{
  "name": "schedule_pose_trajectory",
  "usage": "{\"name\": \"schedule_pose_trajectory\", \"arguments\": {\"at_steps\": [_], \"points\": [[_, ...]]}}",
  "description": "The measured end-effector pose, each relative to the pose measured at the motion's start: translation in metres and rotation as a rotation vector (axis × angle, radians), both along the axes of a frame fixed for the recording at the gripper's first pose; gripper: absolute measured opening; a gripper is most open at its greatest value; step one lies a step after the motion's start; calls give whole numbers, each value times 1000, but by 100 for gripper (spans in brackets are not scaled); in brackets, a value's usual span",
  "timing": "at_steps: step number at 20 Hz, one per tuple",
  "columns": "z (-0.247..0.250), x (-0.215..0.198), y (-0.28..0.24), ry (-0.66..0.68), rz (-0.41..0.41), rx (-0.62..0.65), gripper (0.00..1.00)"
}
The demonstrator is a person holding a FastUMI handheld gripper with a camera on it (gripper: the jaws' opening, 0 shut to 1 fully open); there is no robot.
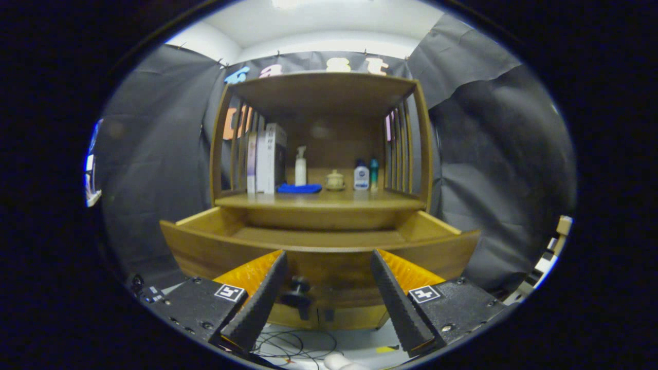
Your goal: Pull open the drawer, take out the items inside it, and place them on the countertop above the cabinet.
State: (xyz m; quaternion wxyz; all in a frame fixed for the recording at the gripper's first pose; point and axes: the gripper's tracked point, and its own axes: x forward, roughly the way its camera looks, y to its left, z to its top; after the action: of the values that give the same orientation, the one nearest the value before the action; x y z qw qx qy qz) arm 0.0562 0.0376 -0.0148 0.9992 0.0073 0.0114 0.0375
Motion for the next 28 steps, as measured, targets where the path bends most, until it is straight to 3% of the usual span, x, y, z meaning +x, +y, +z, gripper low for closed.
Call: {"name": "schedule_pose_trajectory", "arguments": {"at_steps": [7, 11, 16, 20, 23, 28], "points": [[103, 63, 3, 25, 60, 11, 100], [109, 103, 37, 229, 154, 15, 100], [49, 145, 62, 535, 151, -128, 99], [-8, 146, 69, 829, 164, -141, 90], [-47, 141, 69, 1018, 130, -111, 75], [-73, 137, 60, 1127, 84, -134, 63]]}}
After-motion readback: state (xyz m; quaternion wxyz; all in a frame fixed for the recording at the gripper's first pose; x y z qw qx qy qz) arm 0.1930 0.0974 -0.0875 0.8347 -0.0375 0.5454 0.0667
